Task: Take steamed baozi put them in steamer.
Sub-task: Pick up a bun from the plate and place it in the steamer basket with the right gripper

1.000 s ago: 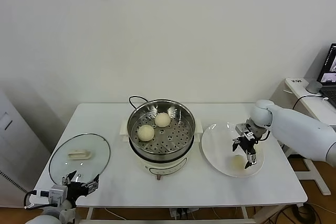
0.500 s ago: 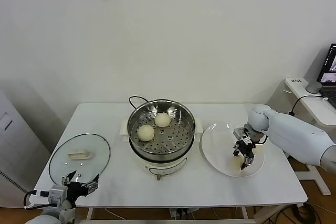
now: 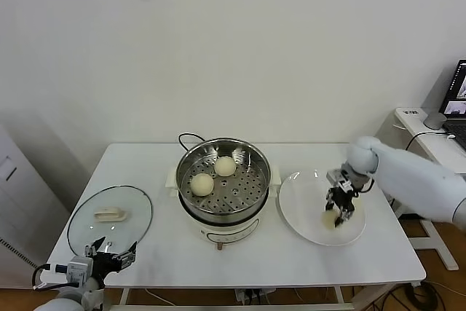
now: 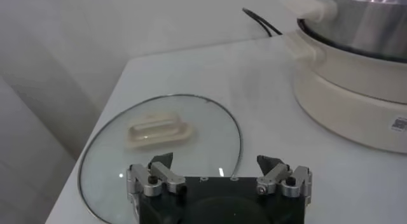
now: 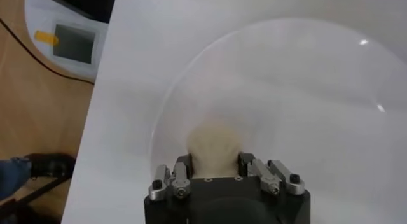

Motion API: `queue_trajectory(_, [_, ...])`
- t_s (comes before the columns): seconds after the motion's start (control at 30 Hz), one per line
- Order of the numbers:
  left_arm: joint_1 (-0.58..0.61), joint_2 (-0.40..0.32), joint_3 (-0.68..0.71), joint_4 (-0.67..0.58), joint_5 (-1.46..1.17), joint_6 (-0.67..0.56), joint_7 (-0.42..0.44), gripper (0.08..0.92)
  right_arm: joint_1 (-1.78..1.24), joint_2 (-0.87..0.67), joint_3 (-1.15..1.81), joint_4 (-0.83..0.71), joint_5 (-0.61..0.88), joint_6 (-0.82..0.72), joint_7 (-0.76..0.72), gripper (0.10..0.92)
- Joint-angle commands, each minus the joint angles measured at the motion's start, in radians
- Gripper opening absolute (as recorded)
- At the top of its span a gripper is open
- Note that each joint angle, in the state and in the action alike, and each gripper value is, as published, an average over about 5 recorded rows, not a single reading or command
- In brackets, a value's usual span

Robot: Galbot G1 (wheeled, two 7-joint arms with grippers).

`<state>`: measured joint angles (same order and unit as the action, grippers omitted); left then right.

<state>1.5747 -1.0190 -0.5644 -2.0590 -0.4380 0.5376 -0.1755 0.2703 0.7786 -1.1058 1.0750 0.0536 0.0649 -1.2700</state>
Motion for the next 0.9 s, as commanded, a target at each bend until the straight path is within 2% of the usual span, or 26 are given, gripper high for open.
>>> queue_trajectory(0.03, [-0.003,0.004,0.007,0.006,0.001,-0.001,0.0,0.823,0.288,0.047,-0.079,0.017,0.089,0.085,-0.027,0.45])
queue_trajectory(0.3, [-0.021,0.02,0.036,0.011,0.002,0.0,0.0,0.823,0.396,0.213,-0.003,-0.037,0.121,0.3,-0.036,0.457])
queue_trajectory(0.63, [-0.024,0.027,0.048,0.01,0.003,-0.004,0.001,0.823,0.371,0.509,0.065,-0.092,0.043,0.647,-0.028,0.458])
queue_trajectory(0.9, [-0.02,0.021,0.05,0.006,0.008,-0.005,0.001,0.823,0.293,0.575,0.076,0.049,-0.079,0.79,-0.005,0.458])
